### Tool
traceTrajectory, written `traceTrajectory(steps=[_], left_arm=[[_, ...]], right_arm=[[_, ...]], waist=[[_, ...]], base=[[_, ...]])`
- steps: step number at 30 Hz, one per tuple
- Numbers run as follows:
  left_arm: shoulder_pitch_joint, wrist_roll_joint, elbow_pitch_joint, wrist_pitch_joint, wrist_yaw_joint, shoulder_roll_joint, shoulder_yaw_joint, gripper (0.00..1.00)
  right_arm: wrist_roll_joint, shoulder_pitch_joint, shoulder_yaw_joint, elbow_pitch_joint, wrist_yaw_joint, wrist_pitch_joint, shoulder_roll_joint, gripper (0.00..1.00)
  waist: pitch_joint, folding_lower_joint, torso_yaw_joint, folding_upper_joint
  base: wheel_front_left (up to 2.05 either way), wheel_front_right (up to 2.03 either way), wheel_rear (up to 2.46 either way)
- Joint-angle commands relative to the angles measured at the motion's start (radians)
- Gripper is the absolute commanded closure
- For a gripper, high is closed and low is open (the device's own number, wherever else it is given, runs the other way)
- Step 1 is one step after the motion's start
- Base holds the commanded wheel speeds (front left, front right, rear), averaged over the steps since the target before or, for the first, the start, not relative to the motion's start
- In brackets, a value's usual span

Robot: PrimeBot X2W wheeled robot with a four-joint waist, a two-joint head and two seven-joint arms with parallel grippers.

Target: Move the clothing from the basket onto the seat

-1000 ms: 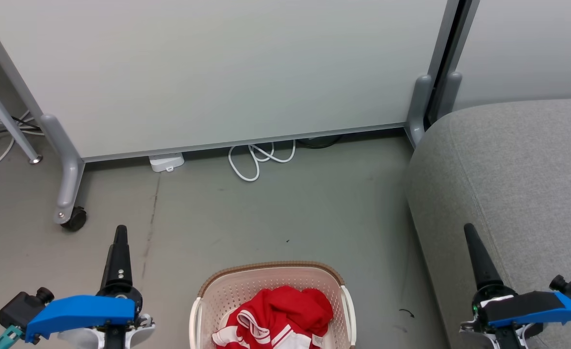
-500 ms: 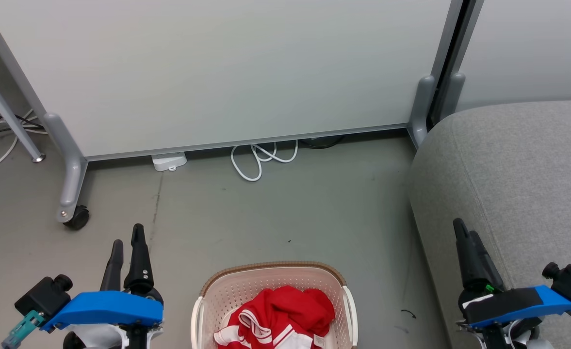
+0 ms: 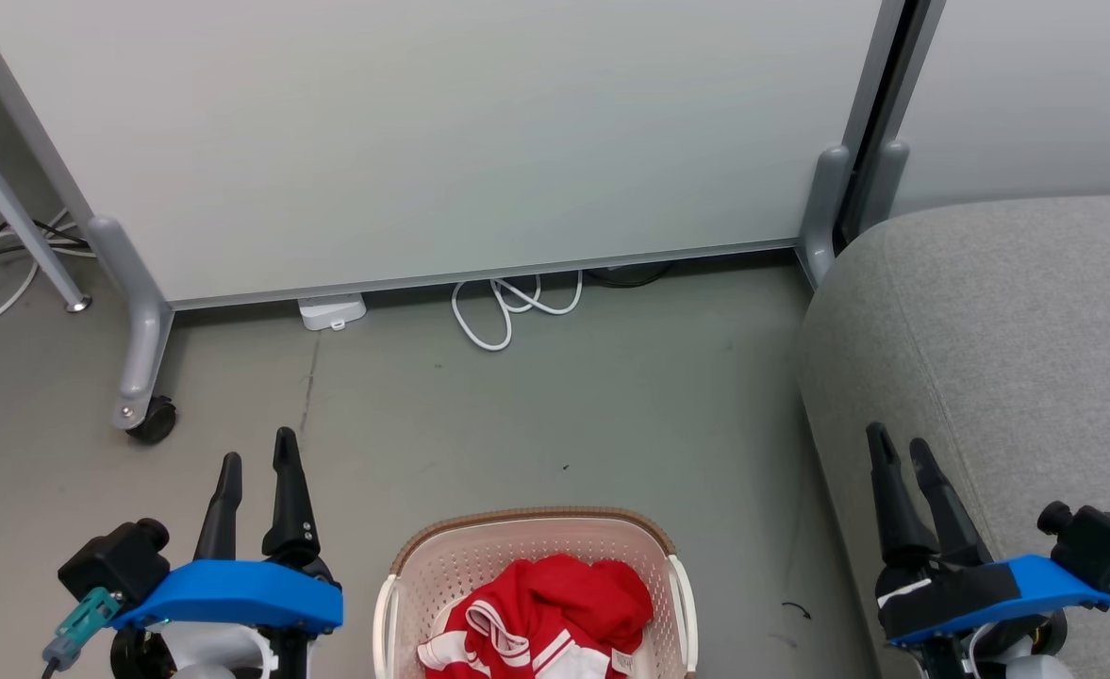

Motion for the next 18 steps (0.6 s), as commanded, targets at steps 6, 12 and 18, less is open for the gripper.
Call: traceTrajectory(steps=[6,12,18], left_arm=[[-0.029,0.082,-0.015,-0.022,0.016,0.013,-0.021,0.00],[-0.031,0.148,-0.019,-0.039,0.022,0.019,-0.040,0.00],[-0.028,0.210,-0.022,-0.054,0.030,0.023,-0.055,0.00]], right_arm=[[-0.085,-0.022,0.010,-0.016,0.002,-0.023,-0.008,0.00],[-0.150,-0.024,0.019,-0.018,0.002,-0.040,-0.008,0.00],[-0.213,-0.023,0.027,-0.019,0.002,-0.055,-0.009,0.00]], waist=[[0.003,0.0000,0.003,0.0000],[0.004,0.0000,0.006,0.0000],[0.004,0.0000,0.007,0.0000]], base=[[0.00,0.00,0.00],[0.00,0.00,0.00],[0.00,0.00,0.00]])
